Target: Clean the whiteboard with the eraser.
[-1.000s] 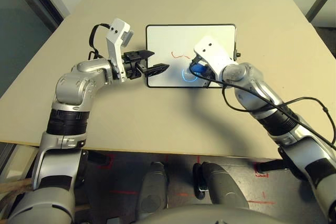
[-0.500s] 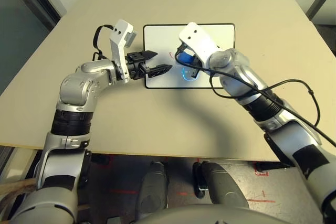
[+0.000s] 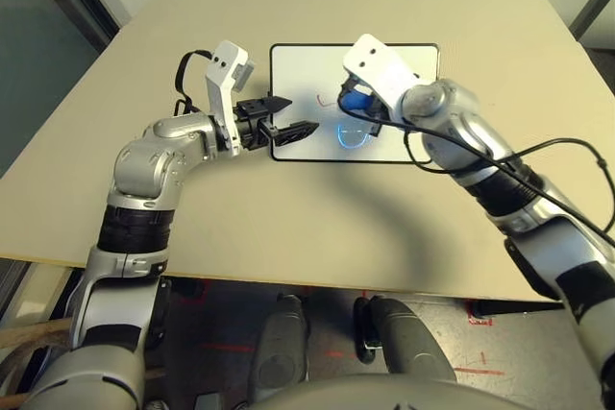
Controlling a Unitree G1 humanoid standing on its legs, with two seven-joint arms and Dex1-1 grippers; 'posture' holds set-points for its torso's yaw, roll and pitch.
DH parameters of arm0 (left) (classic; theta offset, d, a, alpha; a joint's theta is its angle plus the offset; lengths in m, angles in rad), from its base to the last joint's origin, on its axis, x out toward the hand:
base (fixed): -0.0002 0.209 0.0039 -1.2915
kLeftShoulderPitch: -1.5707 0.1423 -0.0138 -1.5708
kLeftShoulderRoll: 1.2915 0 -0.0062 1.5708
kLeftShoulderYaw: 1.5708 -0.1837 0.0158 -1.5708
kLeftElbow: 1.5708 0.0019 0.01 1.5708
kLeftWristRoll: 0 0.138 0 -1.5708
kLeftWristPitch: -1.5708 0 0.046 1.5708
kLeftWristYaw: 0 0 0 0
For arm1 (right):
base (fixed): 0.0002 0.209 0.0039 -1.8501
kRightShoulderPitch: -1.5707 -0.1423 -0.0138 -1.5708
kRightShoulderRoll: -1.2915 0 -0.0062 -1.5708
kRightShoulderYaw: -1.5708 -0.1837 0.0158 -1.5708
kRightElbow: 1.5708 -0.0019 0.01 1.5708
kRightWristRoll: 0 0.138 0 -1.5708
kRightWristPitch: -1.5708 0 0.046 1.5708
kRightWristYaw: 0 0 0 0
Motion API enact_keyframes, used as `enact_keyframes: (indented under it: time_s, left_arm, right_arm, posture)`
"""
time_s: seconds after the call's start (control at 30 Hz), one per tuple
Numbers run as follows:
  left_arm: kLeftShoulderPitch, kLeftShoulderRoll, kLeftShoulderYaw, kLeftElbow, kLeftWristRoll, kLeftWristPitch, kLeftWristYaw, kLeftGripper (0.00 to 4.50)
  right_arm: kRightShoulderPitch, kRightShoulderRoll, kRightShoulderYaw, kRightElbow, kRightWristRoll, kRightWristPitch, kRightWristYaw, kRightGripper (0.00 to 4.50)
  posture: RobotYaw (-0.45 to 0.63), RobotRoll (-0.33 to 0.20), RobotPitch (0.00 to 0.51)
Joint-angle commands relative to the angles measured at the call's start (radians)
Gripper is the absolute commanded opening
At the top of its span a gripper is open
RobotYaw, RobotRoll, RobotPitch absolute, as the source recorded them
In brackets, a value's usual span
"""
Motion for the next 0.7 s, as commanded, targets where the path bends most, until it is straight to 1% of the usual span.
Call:
enact_keyframes:
  time_s: [0.03, 0.13, 0.23, 0.43, 0.5, 0.7]
  left_arm:
    - [-0.004, 0.000, -0.015, 0.014, 0.002, -0.002, -0.009, 4.50]
    - [-0.008, -0.003, -0.017, 0.019, 0.004, -0.003, -0.012, 4.50]
    - [-0.010, -0.007, -0.019, 0.022, 0.005, -0.004, -0.012, 4.50]
    - [-0.001, -0.006, -0.015, 0.011, 0.001, 0.003, -0.010, 4.50]
    - [0.002, -0.007, -0.013, 0.006, -0.001, 0.006, -0.007, 4.50]
    - [0.011, -0.012, -0.010, -0.005, -0.005, 0.012, 0.000, 4.50]
  right_arm:
    - [0.024, -0.031, 0.039, -0.024, -0.021, 0.045, 0.036, 0.78]
    - [0.026, -0.036, 0.052, -0.038, -0.027, 0.058, 0.052, 0.78]
    - [0.012, -0.010, 0.070, -0.016, -0.035, 0.053, 0.051, 0.78]
    - [-0.047, 0.083, 0.109, 0.069, -0.061, 0.003, 0.043, 0.78]
    - [-0.078, 0.126, 0.119, 0.115, -0.069, -0.026, 0.037, 0.78]
    - [-0.151, 0.221, 0.121, 0.247, -0.090, -0.098, 0.024, 0.78]
  posture:
    - [-0.06, 0.000, 0.141]
    - [-0.06, 0.000, 0.142]
    - [-0.06, 0.000, 0.143]
    - [-0.05, 0.000, 0.147]
    - [-0.04, 0.000, 0.148]
    - [-0.04, 0.000, 0.148]
